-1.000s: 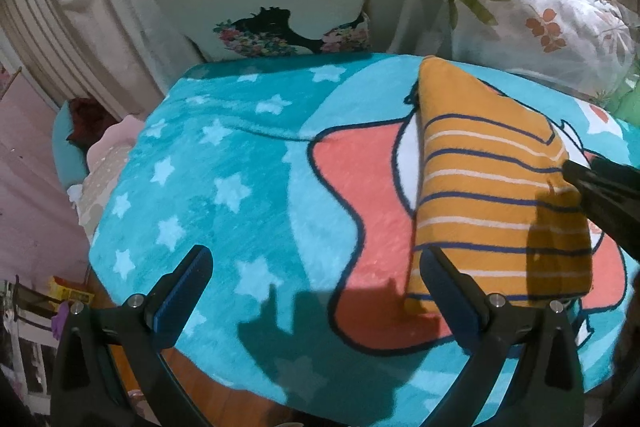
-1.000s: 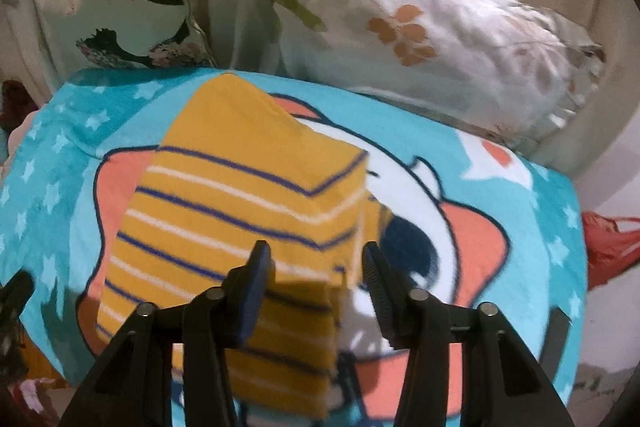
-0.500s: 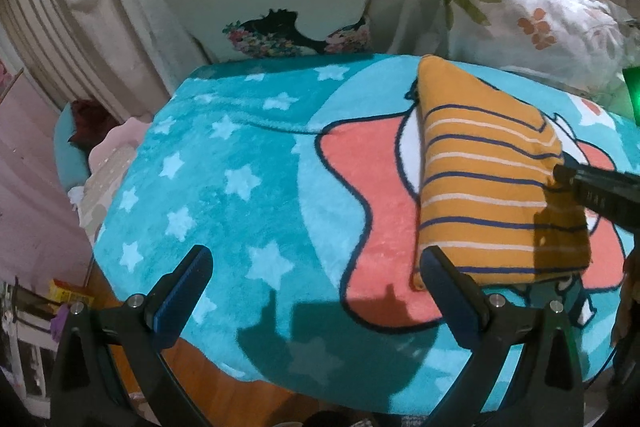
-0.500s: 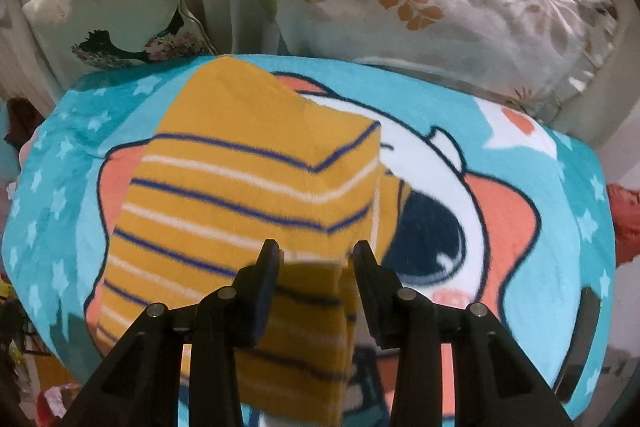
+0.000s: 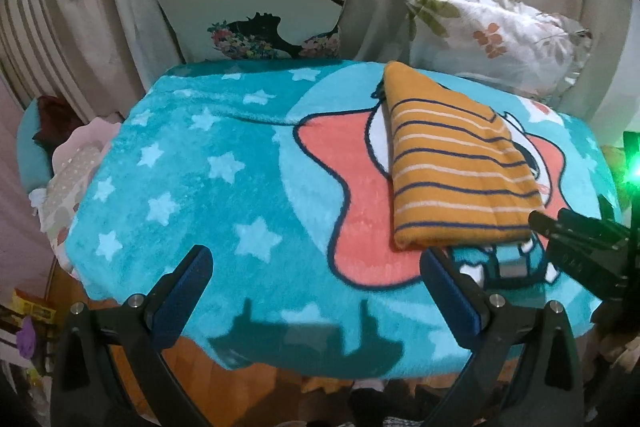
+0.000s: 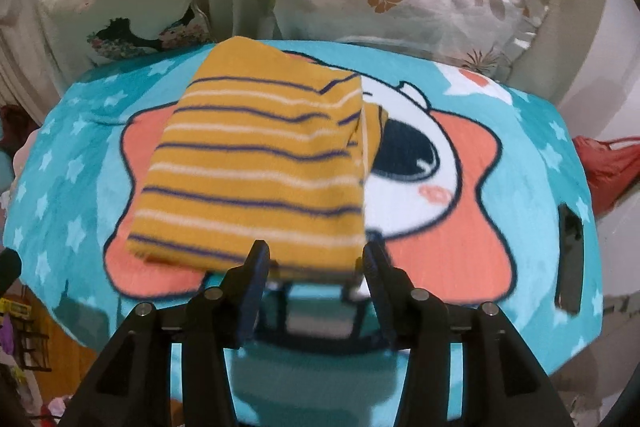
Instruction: Fold small clothes
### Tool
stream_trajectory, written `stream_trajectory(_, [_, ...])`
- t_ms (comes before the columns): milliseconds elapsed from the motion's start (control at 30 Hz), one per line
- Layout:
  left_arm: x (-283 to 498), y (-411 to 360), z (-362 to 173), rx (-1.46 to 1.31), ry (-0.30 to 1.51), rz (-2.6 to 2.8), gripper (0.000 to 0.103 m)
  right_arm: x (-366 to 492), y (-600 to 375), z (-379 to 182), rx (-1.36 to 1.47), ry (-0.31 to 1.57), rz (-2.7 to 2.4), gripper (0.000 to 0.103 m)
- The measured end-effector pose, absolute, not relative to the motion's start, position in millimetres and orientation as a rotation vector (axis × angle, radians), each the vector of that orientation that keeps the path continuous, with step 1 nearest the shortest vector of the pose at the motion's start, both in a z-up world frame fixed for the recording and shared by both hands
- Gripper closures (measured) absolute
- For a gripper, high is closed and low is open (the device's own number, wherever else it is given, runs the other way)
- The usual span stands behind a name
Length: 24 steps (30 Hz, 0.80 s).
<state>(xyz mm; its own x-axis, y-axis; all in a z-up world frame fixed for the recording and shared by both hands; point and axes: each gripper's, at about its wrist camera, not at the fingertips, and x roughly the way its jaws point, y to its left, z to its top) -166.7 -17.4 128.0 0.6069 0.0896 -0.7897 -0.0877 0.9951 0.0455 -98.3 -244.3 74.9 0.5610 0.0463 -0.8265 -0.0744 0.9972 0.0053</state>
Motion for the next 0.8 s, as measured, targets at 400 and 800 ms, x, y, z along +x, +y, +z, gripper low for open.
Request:
stream_trajectory(400, [-226.1,1.1,152.5,0.044,0.823,0.025,0.000,-181.6,-212.5,88.4,0.003,0.901,0.035,0.046])
stream_trajectory(800, [-283.1,40.1,218.9,-0.011,0.443,0.092,0.000,-218.3,-197.4,110.1,0.029,0.821,-0.012,0.046])
